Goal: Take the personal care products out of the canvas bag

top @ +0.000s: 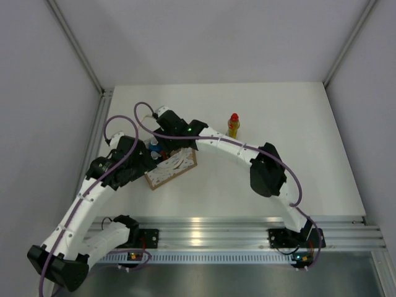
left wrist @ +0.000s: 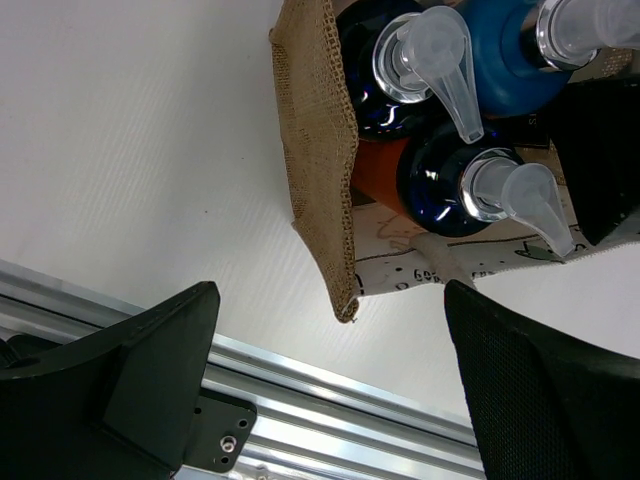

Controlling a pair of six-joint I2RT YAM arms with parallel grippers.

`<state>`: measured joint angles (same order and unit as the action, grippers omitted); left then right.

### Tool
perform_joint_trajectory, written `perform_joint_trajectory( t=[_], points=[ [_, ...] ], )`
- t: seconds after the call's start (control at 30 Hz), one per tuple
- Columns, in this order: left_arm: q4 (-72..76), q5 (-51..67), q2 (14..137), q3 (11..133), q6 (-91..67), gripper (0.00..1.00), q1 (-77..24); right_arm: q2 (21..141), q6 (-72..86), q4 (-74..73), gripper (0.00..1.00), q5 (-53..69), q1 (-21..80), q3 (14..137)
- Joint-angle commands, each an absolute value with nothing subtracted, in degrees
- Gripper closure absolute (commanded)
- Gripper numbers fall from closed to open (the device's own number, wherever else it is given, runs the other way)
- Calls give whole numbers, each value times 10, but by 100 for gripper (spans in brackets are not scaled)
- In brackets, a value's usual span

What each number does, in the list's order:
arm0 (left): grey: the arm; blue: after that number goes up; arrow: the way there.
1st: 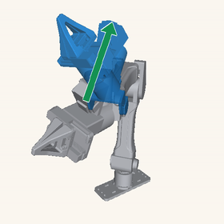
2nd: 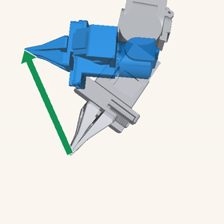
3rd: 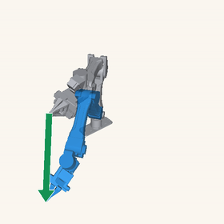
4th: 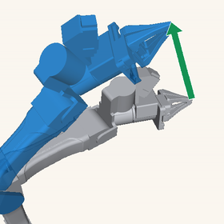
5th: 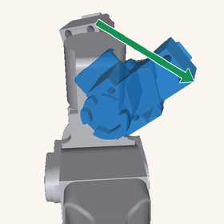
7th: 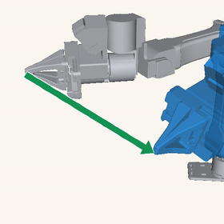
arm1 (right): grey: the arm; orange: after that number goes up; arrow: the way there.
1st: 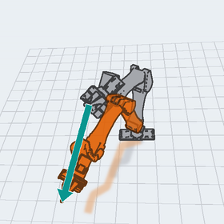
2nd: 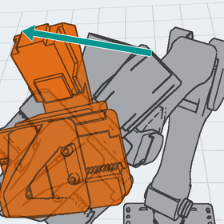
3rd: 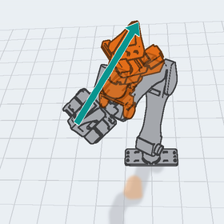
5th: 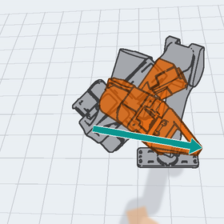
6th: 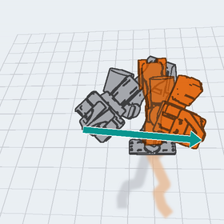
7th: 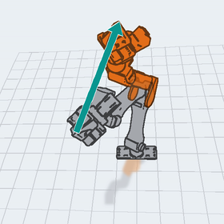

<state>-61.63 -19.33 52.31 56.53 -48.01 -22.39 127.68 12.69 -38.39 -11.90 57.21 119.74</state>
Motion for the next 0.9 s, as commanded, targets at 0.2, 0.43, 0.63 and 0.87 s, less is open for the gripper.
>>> perform_joint_trajectory(
  t=[0.2,0.43,0.63,0.87],
  points=[
    [-603,-190,508,575,-465,2,-224,1288,108,-284,43,-98,561,1126],
    [-604,-190,513,584,-458,2,-224,1248,98,-193,83,-96,559,1047],
    [-603,-192,515,585,-461,2,-224,1206,76,-156,100,-97,556,1033],
    [-604,-197,511,578,-466,2,-224,1168,64,-148,100,-84,546,1043]
  ],
)
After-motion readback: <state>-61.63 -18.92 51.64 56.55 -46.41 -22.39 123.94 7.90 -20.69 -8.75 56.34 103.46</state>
